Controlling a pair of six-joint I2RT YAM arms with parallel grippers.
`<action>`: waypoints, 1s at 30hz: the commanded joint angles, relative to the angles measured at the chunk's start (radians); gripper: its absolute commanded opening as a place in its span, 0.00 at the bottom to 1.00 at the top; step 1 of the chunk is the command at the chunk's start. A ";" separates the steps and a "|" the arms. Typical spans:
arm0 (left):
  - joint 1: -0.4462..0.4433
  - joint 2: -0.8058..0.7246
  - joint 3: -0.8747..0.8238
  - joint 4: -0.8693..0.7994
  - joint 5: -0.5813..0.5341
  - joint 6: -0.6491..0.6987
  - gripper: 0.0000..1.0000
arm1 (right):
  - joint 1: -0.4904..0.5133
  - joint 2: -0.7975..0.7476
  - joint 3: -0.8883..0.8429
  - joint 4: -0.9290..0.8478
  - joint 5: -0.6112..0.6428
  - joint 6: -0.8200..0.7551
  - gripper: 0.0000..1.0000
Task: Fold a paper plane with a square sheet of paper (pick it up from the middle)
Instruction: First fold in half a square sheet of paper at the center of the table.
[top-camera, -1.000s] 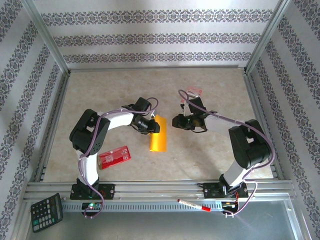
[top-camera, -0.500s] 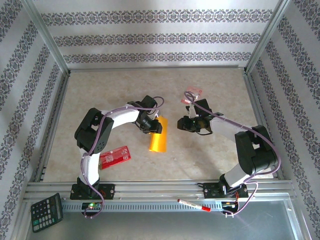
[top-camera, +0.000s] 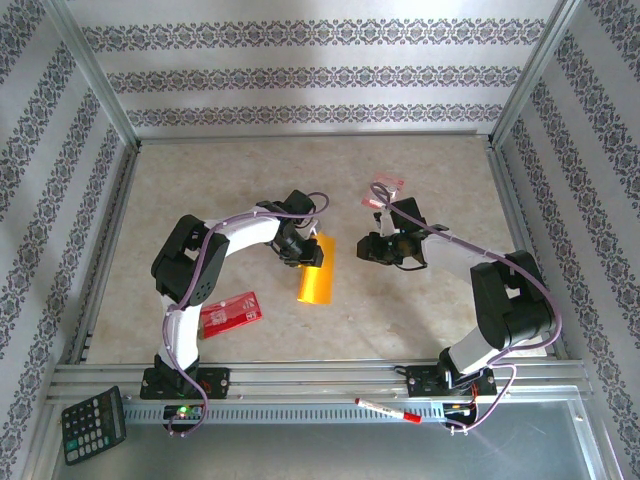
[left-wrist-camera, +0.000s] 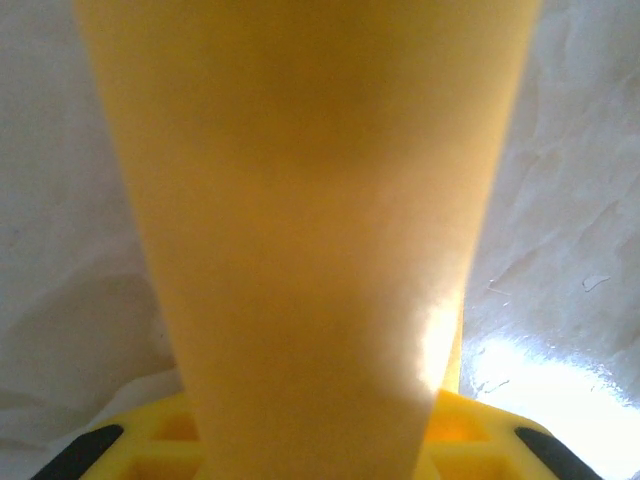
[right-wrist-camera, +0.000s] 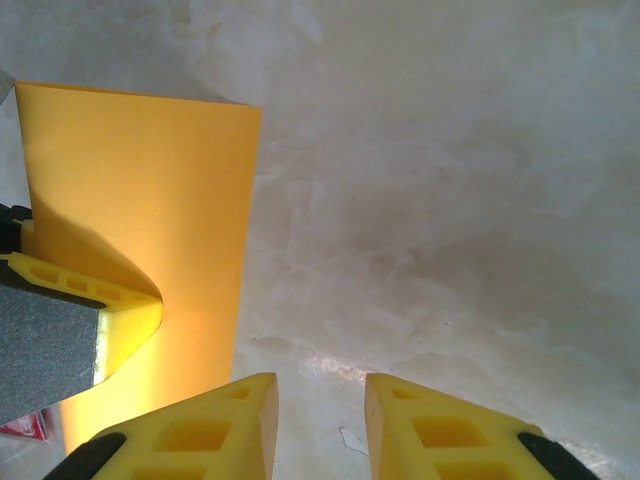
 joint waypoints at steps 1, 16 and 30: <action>-0.001 0.046 -0.016 -0.113 -0.066 0.015 0.31 | -0.007 -0.020 -0.008 -0.015 -0.015 -0.021 0.29; -0.001 0.059 -0.012 -0.120 -0.085 0.025 0.31 | -0.015 -0.025 -0.016 -0.014 -0.017 -0.023 0.29; -0.001 0.083 0.001 -0.158 -0.120 0.058 0.31 | -0.020 -0.025 -0.011 -0.017 -0.016 -0.026 0.29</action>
